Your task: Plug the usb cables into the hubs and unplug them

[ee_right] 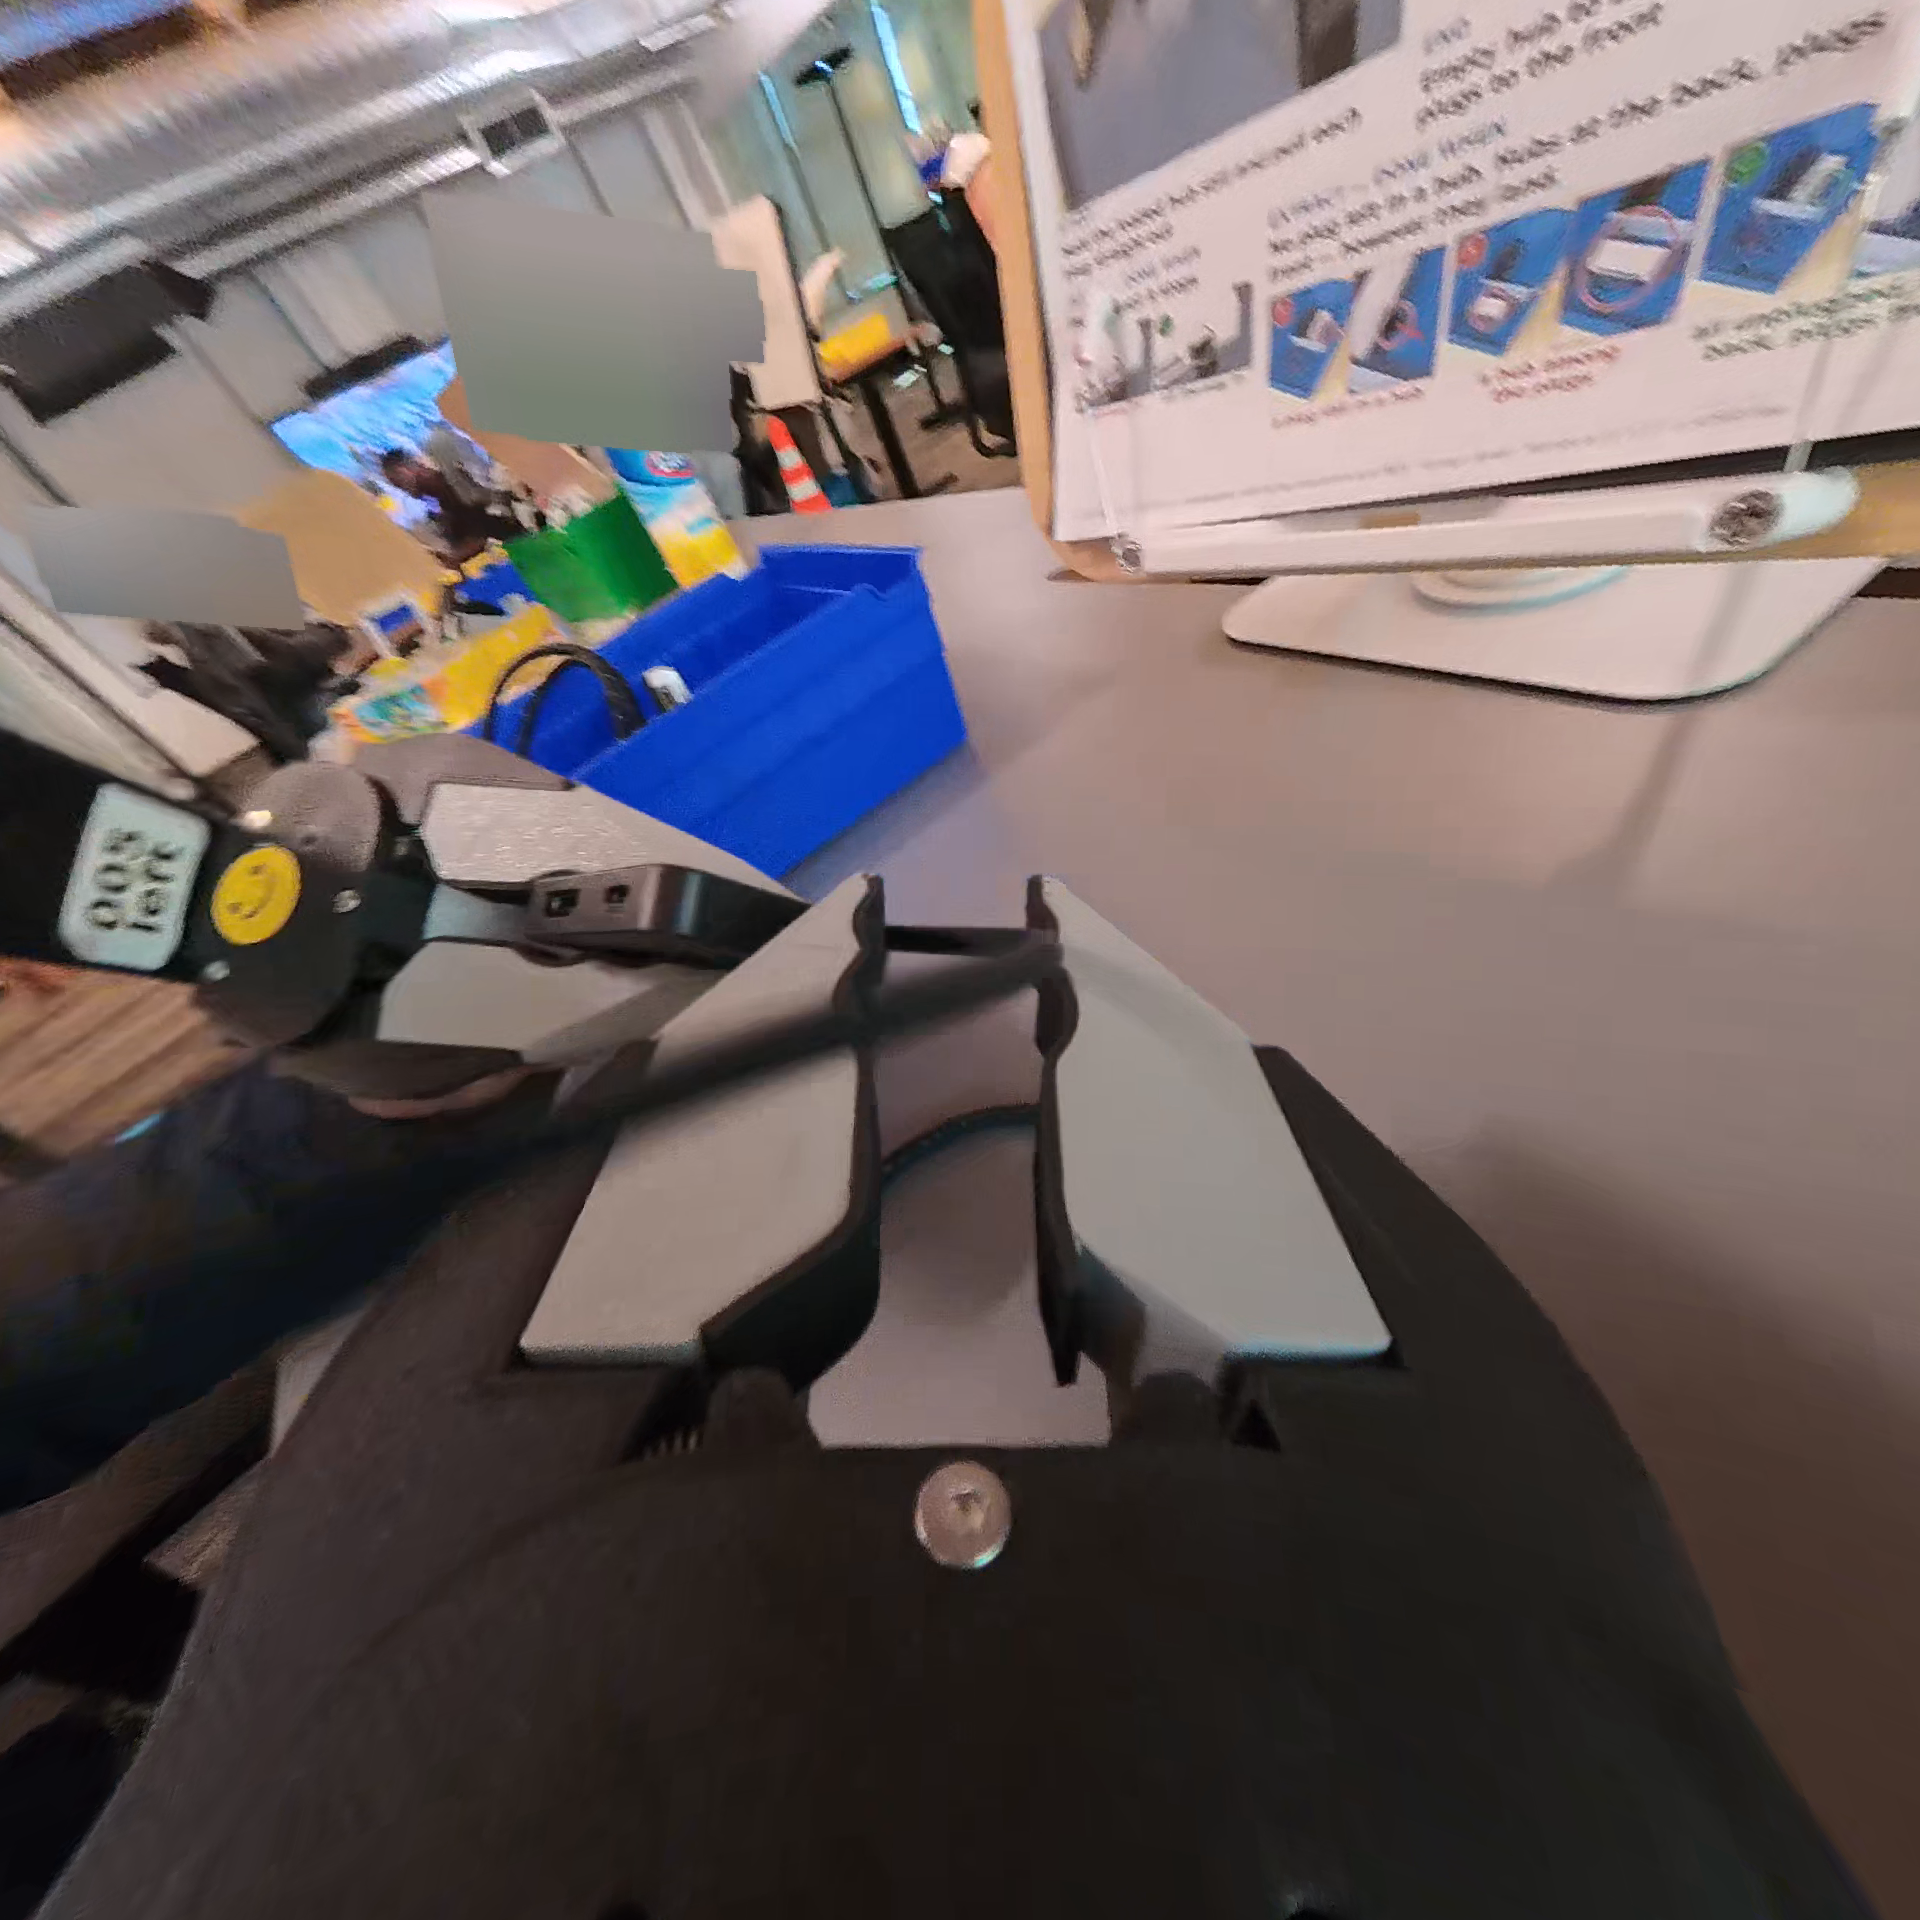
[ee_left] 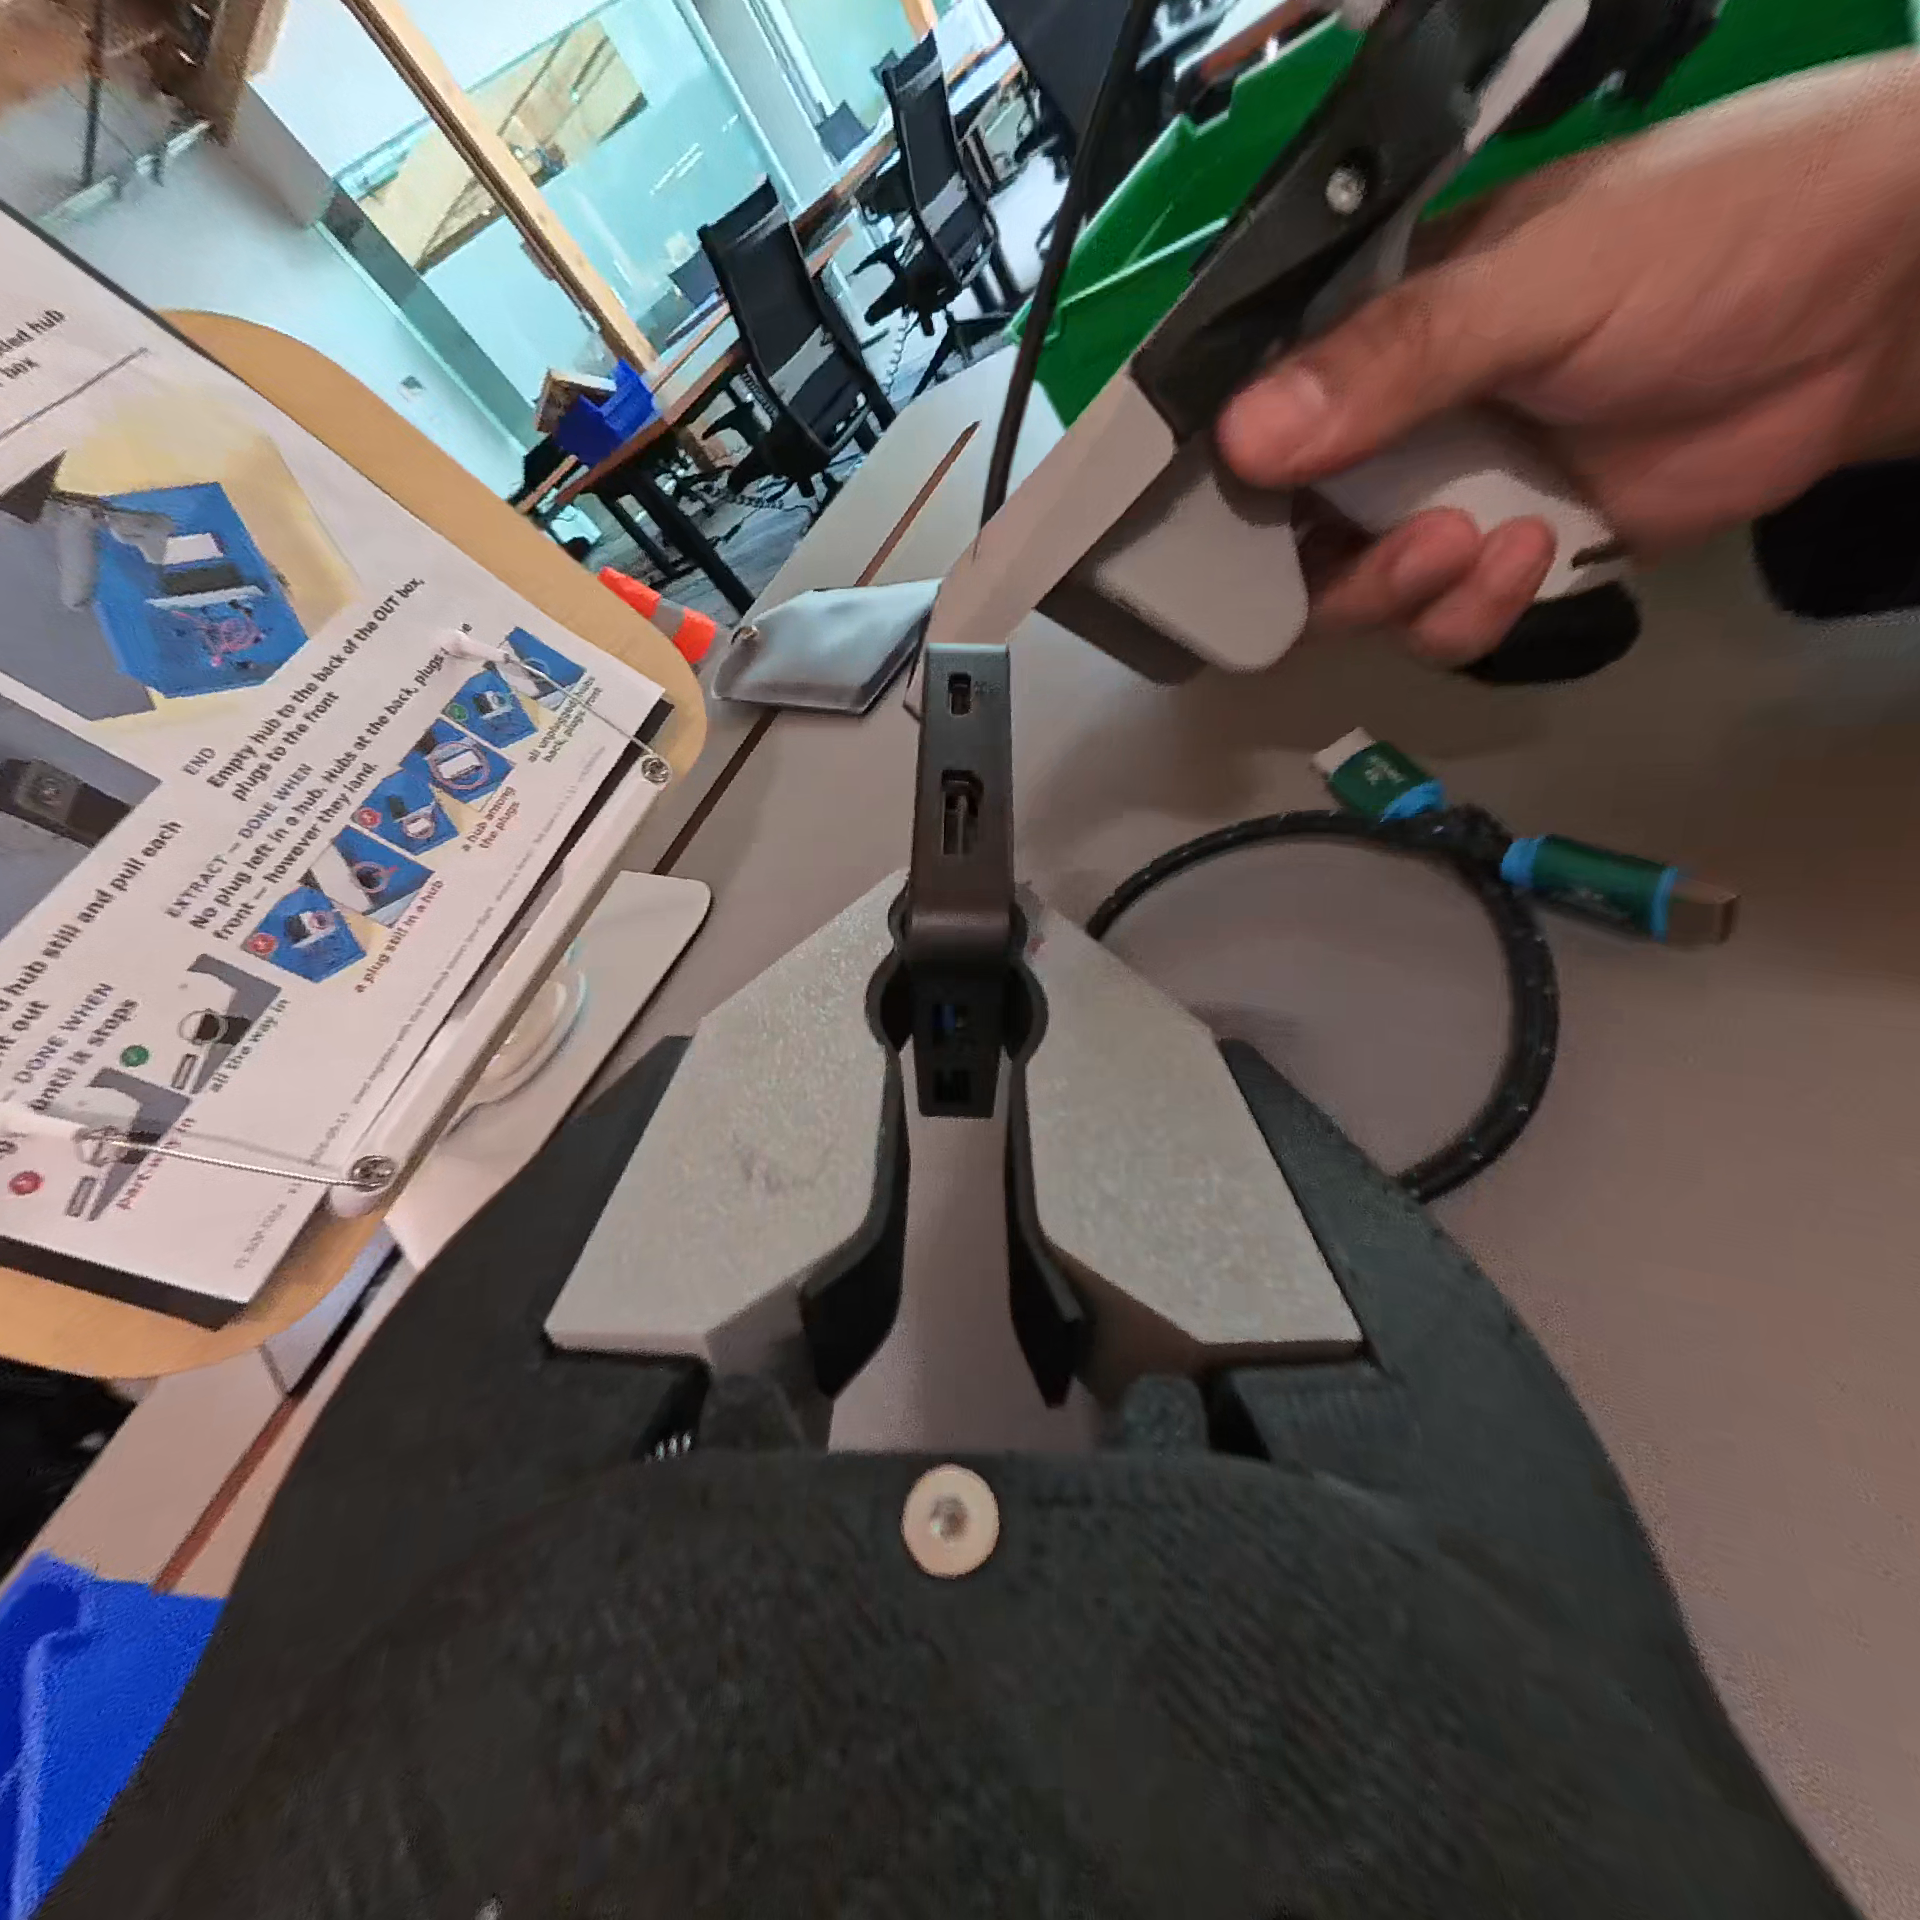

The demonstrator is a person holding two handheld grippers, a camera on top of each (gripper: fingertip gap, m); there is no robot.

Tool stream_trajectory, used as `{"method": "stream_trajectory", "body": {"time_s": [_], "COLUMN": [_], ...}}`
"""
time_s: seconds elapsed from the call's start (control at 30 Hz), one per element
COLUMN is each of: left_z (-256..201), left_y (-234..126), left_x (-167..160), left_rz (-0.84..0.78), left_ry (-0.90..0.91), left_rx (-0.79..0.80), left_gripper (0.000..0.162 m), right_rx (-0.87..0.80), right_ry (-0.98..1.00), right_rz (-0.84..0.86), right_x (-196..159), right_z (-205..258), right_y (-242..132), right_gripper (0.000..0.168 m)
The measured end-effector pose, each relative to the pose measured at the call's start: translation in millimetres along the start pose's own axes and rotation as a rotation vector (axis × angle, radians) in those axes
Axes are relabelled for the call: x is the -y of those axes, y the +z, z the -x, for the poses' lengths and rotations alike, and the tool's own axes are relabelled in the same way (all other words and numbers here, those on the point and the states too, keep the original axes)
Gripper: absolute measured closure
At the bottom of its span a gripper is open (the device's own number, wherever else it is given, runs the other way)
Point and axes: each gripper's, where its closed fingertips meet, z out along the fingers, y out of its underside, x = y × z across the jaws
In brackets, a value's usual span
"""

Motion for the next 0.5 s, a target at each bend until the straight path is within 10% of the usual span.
{"method": "stream_trajectory", "body": {"time_s": [0.27, 0.5], "left_z": [31.4, 15.6], "left_y": [-3.7, 2.2], "left_x": [-38.3, -76.8], "left_rz": [0.177, 0.367], "left_ry": [-0.012, 0.052], "left_rx": [0.103, -0.007], "left_gripper": [0.151, 0.151], "right_rx": [-0.167, 0.128], "right_ry": [-0.029, -0.301], "right_rz": [0.075, 0.554], "right_x": [-1.1, -72.1], "right_z": [-26.4, 34.1], "right_y": [-38.9, -91.5], "right_gripper": [0.129, 0.133]}}
